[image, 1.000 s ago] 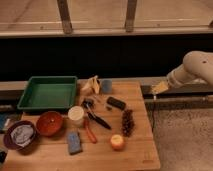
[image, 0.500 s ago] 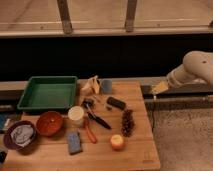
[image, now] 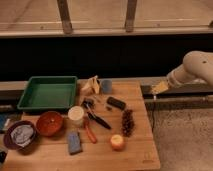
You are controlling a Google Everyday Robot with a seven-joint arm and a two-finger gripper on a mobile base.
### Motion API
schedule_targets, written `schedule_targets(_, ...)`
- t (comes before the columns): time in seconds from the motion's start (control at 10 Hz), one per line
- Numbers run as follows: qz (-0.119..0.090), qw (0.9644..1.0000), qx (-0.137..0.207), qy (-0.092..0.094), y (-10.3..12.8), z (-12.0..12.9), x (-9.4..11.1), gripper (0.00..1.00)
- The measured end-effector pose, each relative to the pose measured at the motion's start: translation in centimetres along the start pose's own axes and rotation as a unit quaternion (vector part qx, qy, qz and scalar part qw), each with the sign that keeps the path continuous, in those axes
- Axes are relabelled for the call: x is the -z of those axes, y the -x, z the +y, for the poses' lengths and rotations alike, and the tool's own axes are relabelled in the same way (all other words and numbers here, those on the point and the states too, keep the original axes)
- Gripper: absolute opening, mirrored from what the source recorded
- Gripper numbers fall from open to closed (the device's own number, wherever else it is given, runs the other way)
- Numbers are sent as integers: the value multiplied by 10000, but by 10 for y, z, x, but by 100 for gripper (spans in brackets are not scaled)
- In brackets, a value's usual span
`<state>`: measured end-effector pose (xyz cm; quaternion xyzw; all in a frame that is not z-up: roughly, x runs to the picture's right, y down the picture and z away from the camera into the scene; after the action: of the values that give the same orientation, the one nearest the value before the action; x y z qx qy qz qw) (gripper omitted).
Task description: Wipe table surface with brush
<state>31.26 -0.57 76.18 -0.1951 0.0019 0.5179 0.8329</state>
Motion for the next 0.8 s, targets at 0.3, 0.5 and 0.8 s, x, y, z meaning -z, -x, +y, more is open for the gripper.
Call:
schedule_targets(0.3,13,9999,96,46,0,5,-1,78)
schedule_targets(0.5,64,9991,359,199,9,28,-12,78)
schedule_targets(0.8,206,9949,854,500,21,74,-33,78)
